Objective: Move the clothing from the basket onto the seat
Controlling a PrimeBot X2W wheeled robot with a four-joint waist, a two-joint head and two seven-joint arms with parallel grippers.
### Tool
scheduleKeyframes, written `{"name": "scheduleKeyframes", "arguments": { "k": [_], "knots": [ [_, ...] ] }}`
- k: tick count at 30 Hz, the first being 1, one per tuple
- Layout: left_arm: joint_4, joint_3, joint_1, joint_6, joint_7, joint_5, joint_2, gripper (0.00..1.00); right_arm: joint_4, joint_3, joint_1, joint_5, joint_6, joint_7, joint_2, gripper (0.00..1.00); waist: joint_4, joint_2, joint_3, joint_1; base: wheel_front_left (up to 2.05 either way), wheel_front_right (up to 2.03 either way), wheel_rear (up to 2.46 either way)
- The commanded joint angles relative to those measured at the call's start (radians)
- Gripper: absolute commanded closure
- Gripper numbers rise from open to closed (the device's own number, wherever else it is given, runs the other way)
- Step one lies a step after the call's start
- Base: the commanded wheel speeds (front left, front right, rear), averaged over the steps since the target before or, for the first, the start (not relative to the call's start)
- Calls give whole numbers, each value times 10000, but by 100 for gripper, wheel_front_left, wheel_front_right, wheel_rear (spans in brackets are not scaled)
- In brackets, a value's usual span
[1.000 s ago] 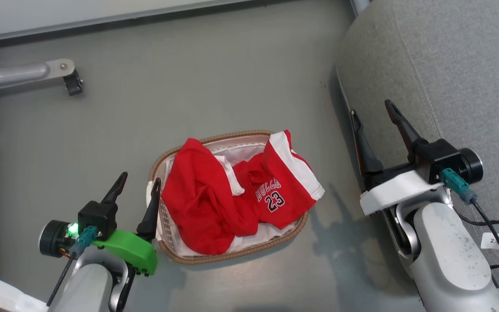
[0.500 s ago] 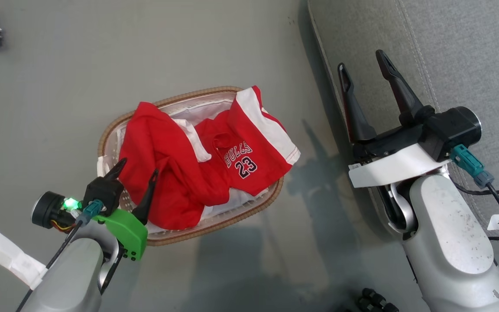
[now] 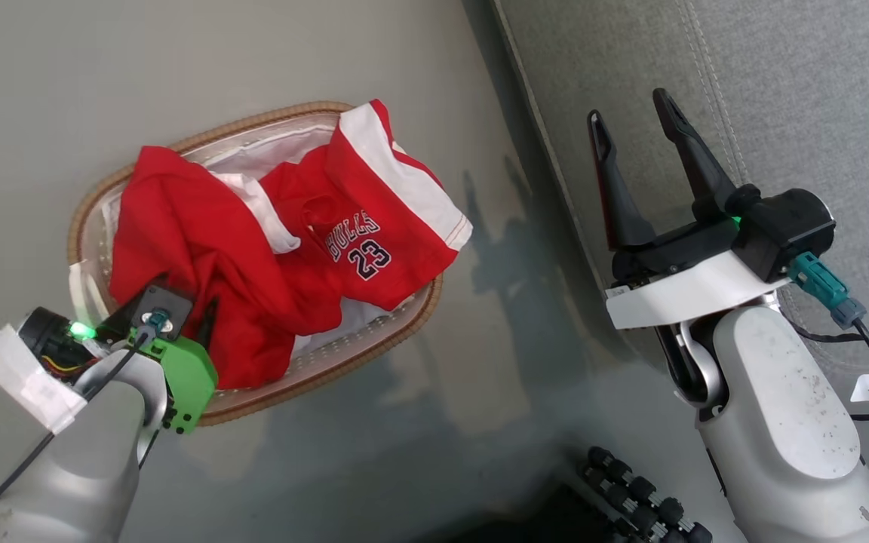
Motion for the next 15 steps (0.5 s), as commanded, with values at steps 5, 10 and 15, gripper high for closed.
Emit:
{"name": "scheduleKeyframes", "arguments": {
  "k": [5,10,15],
  "knots": [
    [839,-187,-683,231,115,200,-135,0,-61,55,90,190,-3,-44,-25,0,-300,-1,357,-1,0,0,0],
    [1446,-494,-1087,254,444,442,-203,0,-139,167,51,334,-3,-45,-26,0,-414,-1,513,-1,0,0,0],
    [1769,-801,-1402,175,754,604,-269,0,-216,290,9,509,-3,-45,-26,0,-496,-1,651,-1,0,0,0]
  ]
}}
